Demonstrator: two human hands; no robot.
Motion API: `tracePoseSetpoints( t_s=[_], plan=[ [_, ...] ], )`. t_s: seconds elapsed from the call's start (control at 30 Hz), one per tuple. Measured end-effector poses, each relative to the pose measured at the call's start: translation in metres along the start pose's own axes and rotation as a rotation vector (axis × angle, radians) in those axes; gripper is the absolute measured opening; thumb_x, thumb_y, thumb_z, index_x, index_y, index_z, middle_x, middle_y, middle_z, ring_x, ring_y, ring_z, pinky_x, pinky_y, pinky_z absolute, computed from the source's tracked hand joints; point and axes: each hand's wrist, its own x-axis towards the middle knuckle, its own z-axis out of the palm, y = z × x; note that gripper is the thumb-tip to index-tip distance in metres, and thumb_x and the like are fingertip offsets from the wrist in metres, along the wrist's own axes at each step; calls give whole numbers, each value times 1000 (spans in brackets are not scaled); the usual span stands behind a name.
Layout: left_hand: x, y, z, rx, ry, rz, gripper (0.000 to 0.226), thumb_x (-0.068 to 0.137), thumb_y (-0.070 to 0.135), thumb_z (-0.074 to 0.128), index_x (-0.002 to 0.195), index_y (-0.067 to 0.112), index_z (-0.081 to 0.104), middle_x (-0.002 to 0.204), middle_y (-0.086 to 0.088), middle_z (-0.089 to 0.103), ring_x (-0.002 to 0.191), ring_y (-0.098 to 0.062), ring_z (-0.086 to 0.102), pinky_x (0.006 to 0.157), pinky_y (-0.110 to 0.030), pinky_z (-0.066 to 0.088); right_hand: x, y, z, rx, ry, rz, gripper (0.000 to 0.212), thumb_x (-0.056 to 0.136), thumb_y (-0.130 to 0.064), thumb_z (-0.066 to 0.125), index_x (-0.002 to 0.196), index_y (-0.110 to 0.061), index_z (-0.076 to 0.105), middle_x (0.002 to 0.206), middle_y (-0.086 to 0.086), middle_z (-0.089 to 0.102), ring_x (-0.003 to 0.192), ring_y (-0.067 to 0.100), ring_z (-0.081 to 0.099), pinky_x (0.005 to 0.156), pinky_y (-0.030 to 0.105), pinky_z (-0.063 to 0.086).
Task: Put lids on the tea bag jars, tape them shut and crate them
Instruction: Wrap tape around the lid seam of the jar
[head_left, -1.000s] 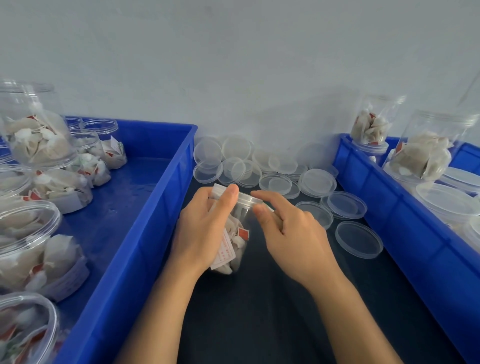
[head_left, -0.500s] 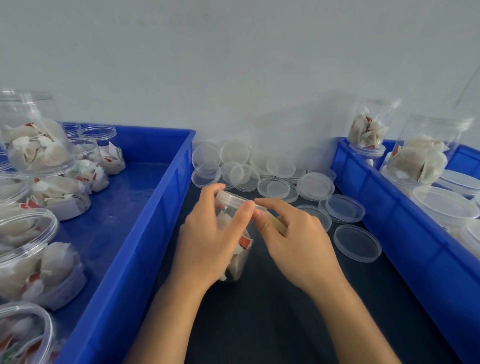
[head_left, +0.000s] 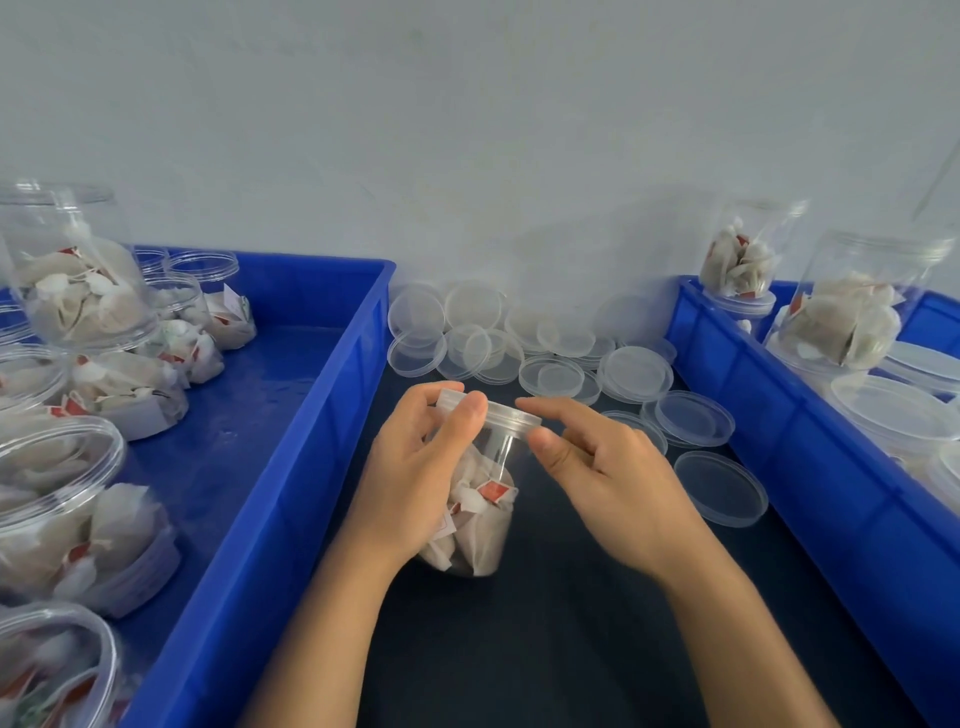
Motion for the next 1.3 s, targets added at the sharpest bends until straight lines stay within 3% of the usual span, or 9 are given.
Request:
tracePoseSetpoints(
  t_s=[0.17,0.33,0.43,0.57,0.67,0.77,1.03,1.23,1.3],
  plan=[
    [0,-3,-3,-34,-99,-44,62,79,81,56,127,43,65,118,22,70,111,-2,70,90,-27,58,-2,1,-1,95,-44,12,45,90,-83,44,128,-63,58,69,-21,60,71,2,58,69,29,43],
    [-2,-1,2,160,8,43,64,78,88,50,130,52,50,115,40,62,106,13,64,82,-18,53,-5,-3,-2,98,44,72,43,90,-75,55,130,-61,62,109,-37,70,111,-5,65,99,38,55],
    [-4,-1,8,234,54,98,57,78,85,59,124,54,50,116,36,65,102,10,68,72,-17,60,-6,-11,2,23,126,63,57,81,-85,45,132,-62,58,101,-33,72,101,-4,66,91,35,56],
    [-3,-7,17,197,27,109,63,83,83,58,134,49,47,120,31,67,106,5,70,88,-34,63,-6,-14,4,-29,88,61,47,94,-74,43,139,-63,48,90,-21,72,97,3,64,84,33,51],
    [-2,-10,17,145,46,108,63,87,79,58,136,41,51,119,26,70,106,1,71,93,-41,61,-7,-8,-3,-4,29,52,45,100,-61,41,144,-62,46,82,-30,66,90,2,61,82,33,47],
    [-3,-11,17,133,85,127,63,88,79,57,135,37,53,118,27,69,104,0,72,91,-41,61,-4,-4,-5,-30,38,38,44,99,-63,42,142,-60,49,67,-30,58,70,3,54,70,28,38],
    [-1,-11,13,18,6,91,57,89,69,62,129,28,62,119,8,74,112,-14,72,96,-45,60,-2,0,-12,21,36,59,40,94,-69,54,134,-67,51,61,-10,51,61,8,52,63,28,39],
    [0,-6,10,-53,-102,-4,48,96,62,55,125,25,66,114,4,76,106,-16,75,89,-34,61,-5,-1,-9,-14,16,61,46,89,-80,46,132,-66,54,63,-32,53,65,2,50,66,27,37],
    [-1,-5,11,14,-92,-13,58,92,73,51,132,34,60,119,13,73,112,-4,70,94,-32,57,-6,-5,-8,-37,42,64,49,88,-82,44,132,-65,56,70,-37,59,77,0,58,73,31,47]
  ],
)
